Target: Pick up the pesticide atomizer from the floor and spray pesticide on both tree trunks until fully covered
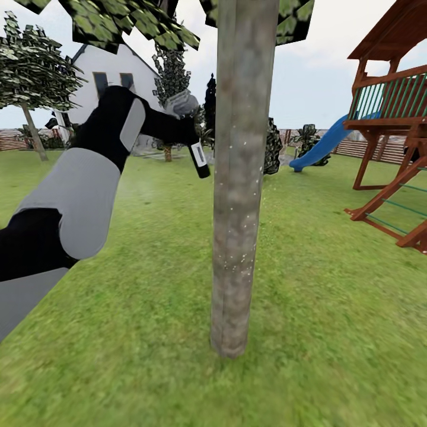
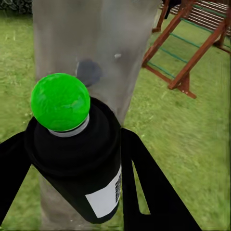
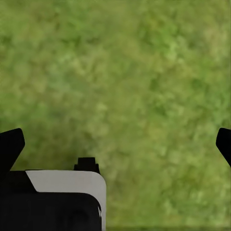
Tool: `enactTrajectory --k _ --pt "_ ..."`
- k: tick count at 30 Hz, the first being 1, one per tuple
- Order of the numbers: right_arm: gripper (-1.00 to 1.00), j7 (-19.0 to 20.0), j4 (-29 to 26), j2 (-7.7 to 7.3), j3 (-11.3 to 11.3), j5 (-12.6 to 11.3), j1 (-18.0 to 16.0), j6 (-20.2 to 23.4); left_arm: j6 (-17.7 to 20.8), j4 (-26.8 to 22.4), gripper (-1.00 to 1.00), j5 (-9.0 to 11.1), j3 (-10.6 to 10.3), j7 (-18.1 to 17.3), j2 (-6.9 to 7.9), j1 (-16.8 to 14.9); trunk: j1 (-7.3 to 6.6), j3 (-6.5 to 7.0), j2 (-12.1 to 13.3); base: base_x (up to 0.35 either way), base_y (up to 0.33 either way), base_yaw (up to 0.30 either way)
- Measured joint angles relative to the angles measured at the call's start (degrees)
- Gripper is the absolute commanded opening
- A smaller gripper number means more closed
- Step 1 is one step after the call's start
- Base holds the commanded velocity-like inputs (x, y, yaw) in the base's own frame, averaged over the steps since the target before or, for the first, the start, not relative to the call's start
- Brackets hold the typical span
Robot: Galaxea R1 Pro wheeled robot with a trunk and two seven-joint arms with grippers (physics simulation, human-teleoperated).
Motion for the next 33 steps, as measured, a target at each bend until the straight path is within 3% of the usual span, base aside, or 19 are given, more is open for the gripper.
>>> enactTrajectory --k 3,4,11,14,18,21,23,25,27,30,33 --pt "1.0 0.0 0.0 0.0 0.0 0.0 0.02 0.0 -0.21 4.35 -1.0 0.17 0.53 -0.04 0.04 -0.02 0.0 0.0 0.0 0.0 0.0 0.0" --pt "1.0 0.0 0.0 0.0 0.0 0.0 0.03 0.0 -0.97 8.78 -1.0 0.4 0.61 -0.04 -0.02 -0.01 -0.01 -0.01 -0.01 0.0 0.0 0.0" --pt "1.0 0.0 0.0 0.0 0.0 0.0 0.03 0.0 -9.67 21.69 -1.0 -0.02 0.52 0.07 0.07 -0.04 0.0 0.0 0.0 0.0 0.0 0.0" --pt "1.0 0.0 0.0 0.0 0.0 0.0 0.02 0.0 -15.38 27.61 -1.0 0.01 0.33 0.04 0.02 0.02 0.0 0.0 0.0 0.0 0.0 0.0" --pt "1.0 0.0 0.0 0.0 0.0 0.0 0.02 0.0 -18.23 29.0 -1.0 -0.08 0.27 0.0 0.09 1.11 0.0 0.0 0.0 0.0 0.0 0.0" --pt "1.0 0.0 0.0 0.0 0.0 0.0 0.01 0.0 -20.31 29.1 -1.0 -0.38 0.09 0.06 0.25 4.37 0.0 0.0 0.0 0.0 0.0 0.0" --pt "1.0 0.0 0.0 0.0 0.0 0.0 0.02 0.0 -22.72 29.15 -1.0 -1.8 -0.14 0.17 0.92 5.49 0.0 0.0 0.0 0.0 0.0 0.0" --pt "1.0 0.0 0.0 0.0 0.0 0.0 0.02 0.0 -24.25 29.3 -1.0 -4.59 -0.34 0.28 1.28 8.49 0.0 -0.02 0.0 0.0 0.0 0.0" --pt "1.0 0.0 0.0 0.0 0.0 0.0 0.0 0.0 -25.06 29.31 -1.0 -4.97 -0.14 0.27 1.26 11.0 0.0 -0.01 0.0 0.0 0.0 0.0" --pt "1.0 0.0 0.0 0.0 0.0 0.0 0.01 0.0 -33.17 29.34 -1.0 -5.38 -0.44 0.19 1.36 18.03 0.0 -0.02 0.01 0.0 0.0 0.0" --pt "1.0 0.0 0.0 0.0 0.0 0.0 0.01 0.0 -36.16 29.34 -1.0 -5.36 -0.28 0.17 1.41 22.28 0.0 -0.01 -0.01 0.0 0.0 0.0"
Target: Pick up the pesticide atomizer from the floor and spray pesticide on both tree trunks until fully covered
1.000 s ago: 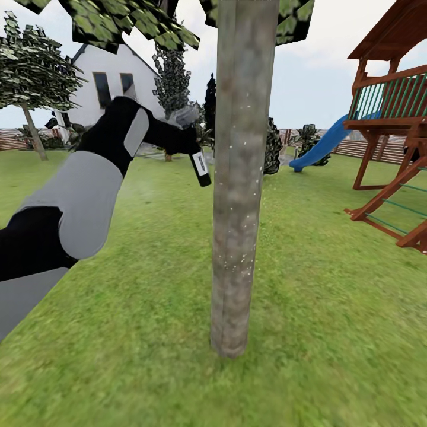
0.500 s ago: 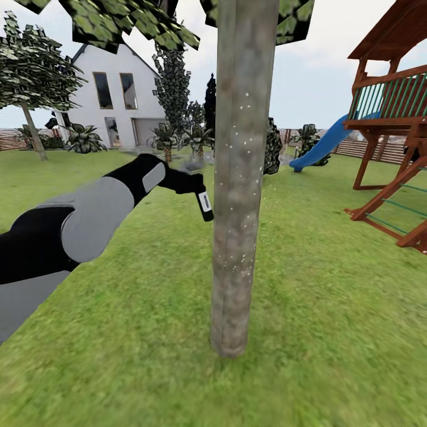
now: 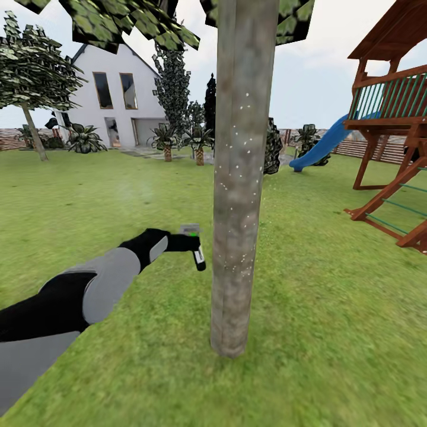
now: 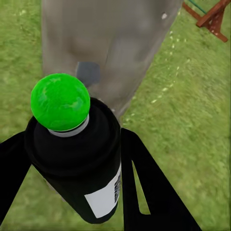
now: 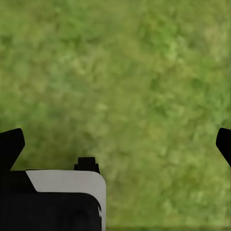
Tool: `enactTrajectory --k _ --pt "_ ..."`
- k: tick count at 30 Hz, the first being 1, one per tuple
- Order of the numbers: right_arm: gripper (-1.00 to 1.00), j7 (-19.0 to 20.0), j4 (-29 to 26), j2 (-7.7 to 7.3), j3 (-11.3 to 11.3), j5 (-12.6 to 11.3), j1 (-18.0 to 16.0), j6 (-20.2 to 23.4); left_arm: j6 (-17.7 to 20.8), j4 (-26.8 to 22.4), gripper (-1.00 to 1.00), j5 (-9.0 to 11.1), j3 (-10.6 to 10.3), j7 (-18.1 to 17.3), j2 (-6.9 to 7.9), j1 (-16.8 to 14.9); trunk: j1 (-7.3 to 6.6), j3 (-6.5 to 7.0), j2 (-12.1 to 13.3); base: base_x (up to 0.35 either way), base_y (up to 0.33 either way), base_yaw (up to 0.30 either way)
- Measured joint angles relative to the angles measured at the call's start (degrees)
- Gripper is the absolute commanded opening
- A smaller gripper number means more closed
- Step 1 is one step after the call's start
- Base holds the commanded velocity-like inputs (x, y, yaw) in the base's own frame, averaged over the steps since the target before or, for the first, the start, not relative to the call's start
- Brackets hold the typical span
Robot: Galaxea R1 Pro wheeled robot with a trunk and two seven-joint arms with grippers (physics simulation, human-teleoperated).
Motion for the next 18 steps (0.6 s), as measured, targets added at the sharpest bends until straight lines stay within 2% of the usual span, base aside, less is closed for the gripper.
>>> enactTrajectory --k 6,10,11,12,13,18 --pt "1.0 0.0 0.0 0.08 0.0 0.0 0.01 0.0 -6.57 0.0 -1.0 -0.06 -0.06 0.08 0.3 6.72 0.01 0.0 0.0 -0.046 0.0 0.0" --pt "1.0 0.0 0.0 0.09 0.0 0.0 0.01 0.0 -11.64 -0.06 -1.0 -0.14 -0.09 0.17 0.35 12.73 0.02 0.0 0.01 -0.185 0.025 0.0" --pt "1.0 0.01 -0.01 0.09 0.01 0.0 0.0 0.0 -14.27 -0.19 -1.0 0.18 0.77 0.16 0.36 15.57 0.03 0.01 -0.01 -0.31 0.075 0.0" --pt "1.0 0.0 0.0 0.09 0.0 0.0 -0.02 0.0 -15.03 -0.04 -1.0 -0.25 -0.38 0.19 0.36 17.17 0.04 0.0 0.02 -0.334 0.085 0.0" --pt "1.0 0.0 -0.01 0.02 0.0 0.0 0.0 0.0 -16.22 -0.08 -1.0 -0.11 0.03 0.18 0.43 19.16 0.03 0.0 0.0 -0.336 0.087 0.0" --pt "1.0 -0.08 -0.08 -0.15 0.06 0.01 0.01 -0.07 -18.73 -0.17 -1.0 0.01 0.12 0.17 2.66 24.88 0.04 0.01 -0.01 -0.339 0.119 0.0"
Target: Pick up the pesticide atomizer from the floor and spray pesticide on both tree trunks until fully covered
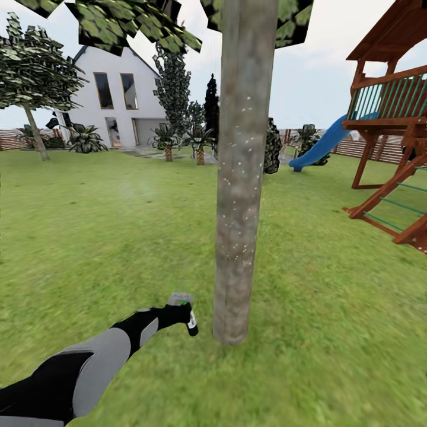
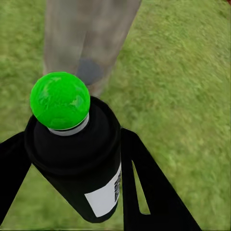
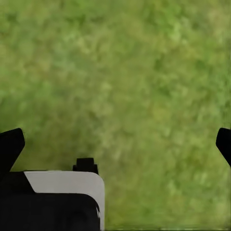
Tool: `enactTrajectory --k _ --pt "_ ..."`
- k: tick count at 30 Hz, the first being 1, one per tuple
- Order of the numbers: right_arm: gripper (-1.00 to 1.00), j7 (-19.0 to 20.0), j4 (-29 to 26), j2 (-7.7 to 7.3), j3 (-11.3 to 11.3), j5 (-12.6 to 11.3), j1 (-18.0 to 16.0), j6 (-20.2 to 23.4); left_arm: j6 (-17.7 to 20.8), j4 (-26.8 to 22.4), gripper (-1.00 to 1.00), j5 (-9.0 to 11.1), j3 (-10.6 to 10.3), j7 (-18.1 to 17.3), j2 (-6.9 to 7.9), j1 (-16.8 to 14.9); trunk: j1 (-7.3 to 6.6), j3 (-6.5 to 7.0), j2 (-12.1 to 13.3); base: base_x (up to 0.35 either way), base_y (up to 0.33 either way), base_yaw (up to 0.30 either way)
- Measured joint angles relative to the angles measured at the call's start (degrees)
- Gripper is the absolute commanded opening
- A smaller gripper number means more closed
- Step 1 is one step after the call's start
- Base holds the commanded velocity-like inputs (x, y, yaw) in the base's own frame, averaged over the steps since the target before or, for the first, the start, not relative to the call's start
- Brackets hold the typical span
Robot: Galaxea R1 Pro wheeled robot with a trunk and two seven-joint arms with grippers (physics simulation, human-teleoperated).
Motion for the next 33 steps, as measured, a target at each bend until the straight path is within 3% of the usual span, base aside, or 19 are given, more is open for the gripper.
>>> enactTrajectory --k 5,13,17,18,19,20,21,23,24,25,28,30,31,33 --pt "1.0 0.01 0.01 -0.03 0.03 0.04 -0.03 0.02 -1.17 -0.02 -1.0 -0.03 -0.02 -0.02 0.82 2.55 -0.01 0.0 0.01 -0.34 0.134 0.0" --pt "1.0 -0.11 -0.08 -0.22 0.04 0.06 -0.02 -0.04 -1.52 -0.05 -1.0 -0.01 0.15 -0.02 0.84 4.92 -0.01 0.0 0.01 -0.347 0.123 0.0" --pt "1.0 -0.17 -0.29 -3.08 0.08 0.06 -0.06 -0.2 -5.0 -0.13 -1.0 -0.28 0.19 -0.1 0.85 6.68 -0.01 0.01 0.01 -0.35 0.121 0.0" --pt "1.0 -0.03 -1.71 -3.53 0.15 0.08 -0.13 -0.34 -5.76 -0.08 -1.0 -2.95 -0.16 -0.13 0.89 7.33 -0.01 0.0 0.01 -0.35 0.121 0.0" --pt "1.0 0.05 -2.78 -3.73 0.16 0.08 -0.14 -0.34 -5.96 -0.1 -1.0 -4.08 0.05 -0.13 0.9 7.53 -0.01 0.01 0.0 -0.35 0.121 0.0" --pt "1.0 0.95 -7.42 -4.94 0.14 0.13 -0.18 0.08 -6.3 -0.06 -1.0 -8.27 -0.28 -0.16 0.93 8.16 0.0 0.01 0.0 -0.35 0.122 0.0" --pt "1.0 2.45 -11.51 -6.08 0.1 0.13 -0.26 1.25 -6.45 -0.07 -1.0 -11.0 -0.15 -0.17 0.94 8.58 0.0 0.01 -0.01 -0.35 0.122 0.0" --pt "1.0 7.14 -20.24 -9.35 0.03 0.08 -1.59 7.83 -6.64 -0.08 -1.0 -14.71 0.0 -0.22 0.95 9.11 0.0 0.02 -0.01 -0.35 0.121 0.0" --pt "1.0 11.57 -24.93 -11.45 -0.04 0.02 -3.69 13.18 -6.71 -0.08 -1.0 -16.01 -0.03 -0.28 0.96 9.39 0.0 0.01 -0.01 -0.285 0.098 0.0" --pt "1.0 14.39 -27.02 -12.45 -0.03 -0.02 -6.63 15.73 -6.72 -0.07 -1.0 -16.51 -0.03 -0.28 0.95 9.74 -0.01 0.02 0.0 -0.182 0.063 0.0" --pt "1.0 21.95 -29.92 -14.0 -0.07 -0.05 -15.02 19.76 -6.72 -0.13 -1.0 -17.17 0.02 -0.54 0.95 10.53 -0.04 0.02 0.0 -0.057 0.02 0.0" --pt "1.0 29.71 -30.26 -14.28 -0.06 -0.06 -17.35 20.35 -6.79 -0.16 -1.0 -17.26 0.02 -1.87 0.94 10.62 -0.04 0.02 0.0 -0.015 0.005 0.0" --pt "1.0 38.0 -30.42 -14.35 -0.03 -0.12 -18.3 20.58 -6.84 -0.21 -1.0 -17.31 -0.11 -5.53 0.94 10.66 -0.04 0.01 0.0 -0.006 0.002 0.0" --pt "1.0 50.55 -30.64 -14.38 -0.03 -0.19 -19.15 21.37 -8.15 -1.0 -1.0 -17.24 -1.37 -13.26 0.95 10.68 -0.05 0.01 0.0 -0.003 0.001 0.0"
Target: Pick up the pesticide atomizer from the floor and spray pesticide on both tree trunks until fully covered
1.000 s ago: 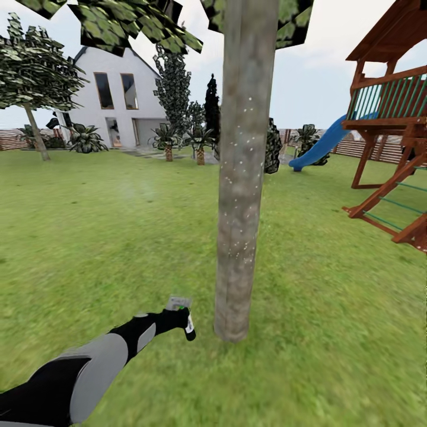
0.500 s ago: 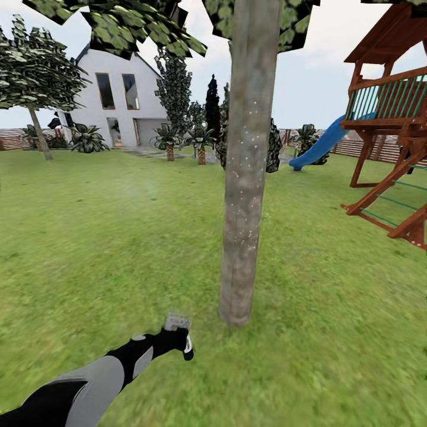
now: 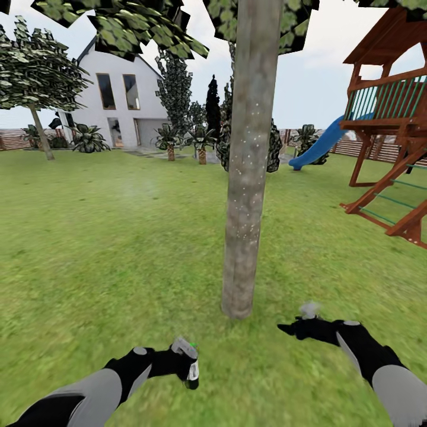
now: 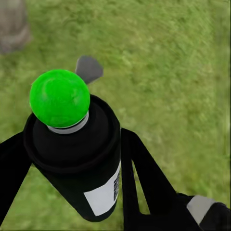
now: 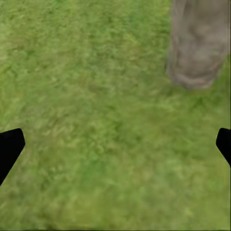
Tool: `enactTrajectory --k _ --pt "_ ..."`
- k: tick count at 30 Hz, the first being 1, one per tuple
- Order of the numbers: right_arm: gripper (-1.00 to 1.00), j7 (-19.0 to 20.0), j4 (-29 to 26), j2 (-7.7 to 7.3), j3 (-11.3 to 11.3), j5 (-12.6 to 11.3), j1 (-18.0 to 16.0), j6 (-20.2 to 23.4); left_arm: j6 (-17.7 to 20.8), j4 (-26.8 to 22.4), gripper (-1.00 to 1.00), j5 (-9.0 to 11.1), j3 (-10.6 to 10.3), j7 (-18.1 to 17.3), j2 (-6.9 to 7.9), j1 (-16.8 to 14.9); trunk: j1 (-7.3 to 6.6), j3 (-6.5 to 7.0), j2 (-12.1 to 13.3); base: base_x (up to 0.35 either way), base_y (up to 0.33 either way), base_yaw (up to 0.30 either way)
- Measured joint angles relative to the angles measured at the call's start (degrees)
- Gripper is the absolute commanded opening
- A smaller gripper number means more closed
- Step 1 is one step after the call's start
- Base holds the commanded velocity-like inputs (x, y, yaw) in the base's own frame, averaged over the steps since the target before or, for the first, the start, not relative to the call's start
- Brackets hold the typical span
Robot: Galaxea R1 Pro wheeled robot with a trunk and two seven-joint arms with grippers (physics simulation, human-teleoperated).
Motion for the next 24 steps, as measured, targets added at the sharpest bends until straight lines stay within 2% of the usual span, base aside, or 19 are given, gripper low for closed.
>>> enactTrajectory --k 2,3,4,5,6,7,8,10,11,13,14,18,22,24 --pt "1.0 10.47 -0.23 0.1 -0.04 -0.01 -1.4 2.37 -1.64 -1.84 -1.0 -0.11 -2.62 -6.8 -0.03 0.0 0.0 0.0 0.0 -0.001 0.0 0.0" --pt "1.0 16.13 -1.12 0.27 -0.06 -0.08 -2.19 3.45 -2.2 -4.21 -1.0 -0.05 -3.66 -11.39 -0.1 0.0 0.0 0.01 0.0 0.0 0.0 0.0" --pt "1.0 19.08 -2.27 0.4 -0.03 -0.09 -2.55 3.92 -2.28 -6.27 -1.0 -0.1 -4.25 -14.43 -0.18 0.0 0.0 0.01 0.0 0.0 0.0 0.0" --pt "1.0 22.34 -4.73 0.6 -0.01 -0.19 -2.85 4.39 -2.26 -9.9 -1.0 0.03 -4.6 -19.36 -0.31 0.0 0.0 0.02 -0.01 0.0 0.0 0.0" --pt "1.0 24.2 -6.42 1.37 0.02 -0.24 -3.0 4.72 -2.28 -12.63 -1.0 0.01 -5.01 -23.21 -0.76 -0.01 0.0 0.01 -0.01 0.0 0.0 0.0" --pt "1.0 24.94 -7.2 2.2 0.04 -0.26 -3.05 4.86 -2.27 -13.75 -1.0 -0.03 -5.38 -24.78 -1.42 0.0 0.0 0.0 0.0 0.0 0.0 0.0" --pt "1.0 25.55 -8.67 3.7 0.05 -0.31 -3.1 4.99 -2.26 -14.72 -1.0 0.01 -5.57 -26.08 -2.46 0.01 0.0 0.0 0.0 0.0 0.0 0.0" --pt "1.0 25.98 -10.64 5.88 0.06 -0.32 -3.13 5.1 -2.06 -15.35 -1.0 -0.07 -5.8 -26.92 -3.19 0.01 0.0 0.0 0.0 0.0 0.0 0.0" --pt "1.0 26.13 -11.44 7.64 0.1 -0.33 -3.14 5.15 -1.67 -15.56 -1.0 -0.08 -5.83 -27.18 -3.42 0.01 0.0 0.0 0.0 0.0 0.0 0.0" --pt "1.0 26.27 -12.03 10.04 0.13 -0.32 -3.15 5.21 -1.26 -15.7 -1.0 -0.08 -5.87 -27.35 -3.57 0.02 0.0 0.0 0.0 0.0 0.0 0.0" --pt "-1.0 26.3 -12.18 11.02 0.17 -0.32 -3.15 5.29 -1.15 -15.75 -1.0 -0.09 -5.87 -27.39 -3.61 0.02 0.0 0.0 0.0 0.0 0.0 0.0" --pt "-1.0 26.28 -13.3 13.6 0.28 -0.36 -3.15 9.0 -0.82 -15.87 -1.0 0.03 -5.88 -27.41 -3.66 0.02 0.0 0.0 0.0 0.0 0.0 0.0" --pt "-1.0 26.25 -13.54 14.31 0.42 -0.06 -3.16 9.56 -0.72 -16.17 -1.0 0.15 -5.86 -27.4 -3.8 0.02 0.0 0.0 0.0 0.0 0.0 0.0" --pt "-1.0 26.09 -13.48 14.77 2.37 0.14 -3.15 9.54 -0.71 -17.4 -1.0 0.19 -5.78 -27.44 -3.95 0.02 0.0 0.0 0.0 0.0 0.0 0.0"
